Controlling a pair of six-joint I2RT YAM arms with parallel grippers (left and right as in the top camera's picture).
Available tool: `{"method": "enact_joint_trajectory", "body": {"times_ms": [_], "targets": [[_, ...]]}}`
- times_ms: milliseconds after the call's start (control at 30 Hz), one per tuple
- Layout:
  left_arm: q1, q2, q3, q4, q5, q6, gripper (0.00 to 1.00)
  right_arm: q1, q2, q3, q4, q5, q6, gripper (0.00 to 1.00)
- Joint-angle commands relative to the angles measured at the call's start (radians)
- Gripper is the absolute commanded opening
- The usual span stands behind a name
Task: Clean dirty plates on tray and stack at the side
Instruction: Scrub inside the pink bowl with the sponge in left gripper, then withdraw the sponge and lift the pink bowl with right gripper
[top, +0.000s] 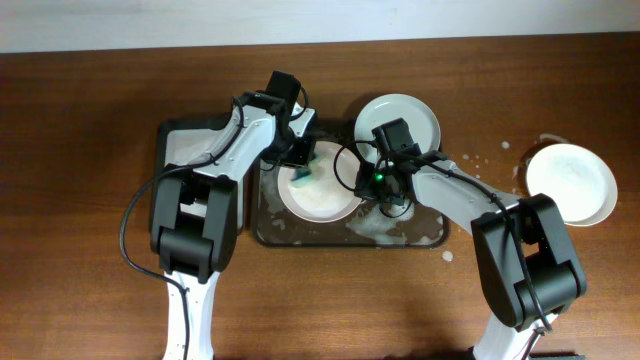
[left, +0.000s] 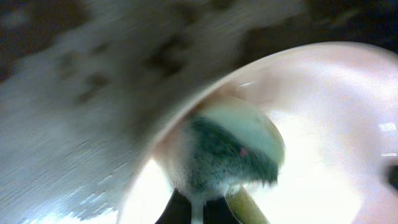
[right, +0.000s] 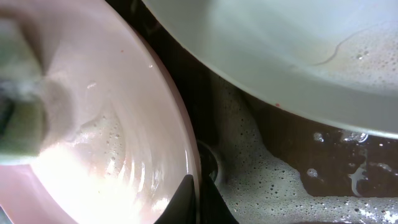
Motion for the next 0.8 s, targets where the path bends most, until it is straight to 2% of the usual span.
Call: {"method": "enact_joint_trajectory", "body": {"times_ms": [0, 167, 433, 600, 767], "targets": [[-0.004, 0.044, 0.007, -0.054, -0.308, -0.040, 0.00, 0.006, 0.010, 0.005, -0.005, -0.006, -0.014, 0.04], [-0.041, 0.044, 0.010, -0.100, -0.338, -0.048, 0.00, 0.006, 0.010, 0.005, -0.005, -0.006, -0.014, 0.04], [-0.077, 0.044, 0.040, -0.235, -0.076, -0.043, 0.00, 0.006, 0.010, 0.005, -0.006, -0.006, -0.014, 0.04], [-0.081, 0.044, 0.040, -0.233, 0.236, 0.139, 0.00, 0.006, 0.010, 0.005, -0.006, -0.010, -0.014, 0.04], [-0.067, 0.044, 0.053, -0.241, 0.246, 0.134, 0.00, 0.006, 0.010, 0.005, -0.009, -0.015, -0.016, 0.04]]}}
